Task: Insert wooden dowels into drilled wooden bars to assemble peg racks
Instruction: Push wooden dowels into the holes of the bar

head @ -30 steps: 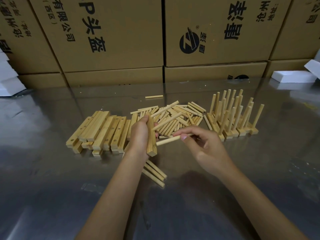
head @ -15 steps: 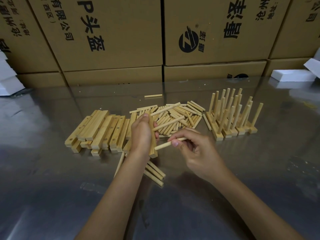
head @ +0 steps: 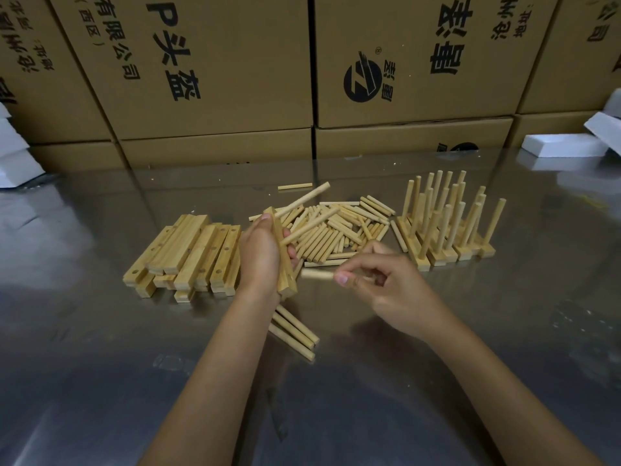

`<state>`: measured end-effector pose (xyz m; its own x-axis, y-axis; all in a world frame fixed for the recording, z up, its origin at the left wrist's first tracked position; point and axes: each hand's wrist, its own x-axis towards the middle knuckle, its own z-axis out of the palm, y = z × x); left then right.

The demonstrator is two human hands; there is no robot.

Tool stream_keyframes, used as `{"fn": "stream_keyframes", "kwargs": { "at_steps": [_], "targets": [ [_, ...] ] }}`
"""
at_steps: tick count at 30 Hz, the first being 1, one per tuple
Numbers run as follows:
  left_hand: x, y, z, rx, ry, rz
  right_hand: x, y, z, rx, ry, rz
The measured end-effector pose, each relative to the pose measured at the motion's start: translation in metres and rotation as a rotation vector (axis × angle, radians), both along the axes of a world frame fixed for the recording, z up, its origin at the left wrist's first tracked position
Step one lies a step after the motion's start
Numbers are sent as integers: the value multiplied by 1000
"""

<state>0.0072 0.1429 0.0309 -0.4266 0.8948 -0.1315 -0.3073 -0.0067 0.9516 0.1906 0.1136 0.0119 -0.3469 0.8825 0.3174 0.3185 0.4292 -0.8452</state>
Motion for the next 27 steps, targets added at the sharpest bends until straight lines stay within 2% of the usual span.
{"fn": "stream_keyframes", "kwargs": {
  "at_steps": [3,6,8,14,19,27],
  "targets": [
    [1,0,-2,-48,-39,-8,3,0,4,-72,158,8],
    [6,0,-4,-76,-36,-35,-5,-5,4,-200,367,136],
    [11,0,-6,-85,-9,-65,-16,-10,2,-195,442,182],
    [20,-2,-5,-105,-94,-125,-28,-16,-1,-105,445,159],
    [23,-3,-3,-89,-131,-110,-30,-19,-2,-135,510,156],
    [30,-6,-9,81,-6,75,-37,-23,-11,-236,544,70]
  ]
}}
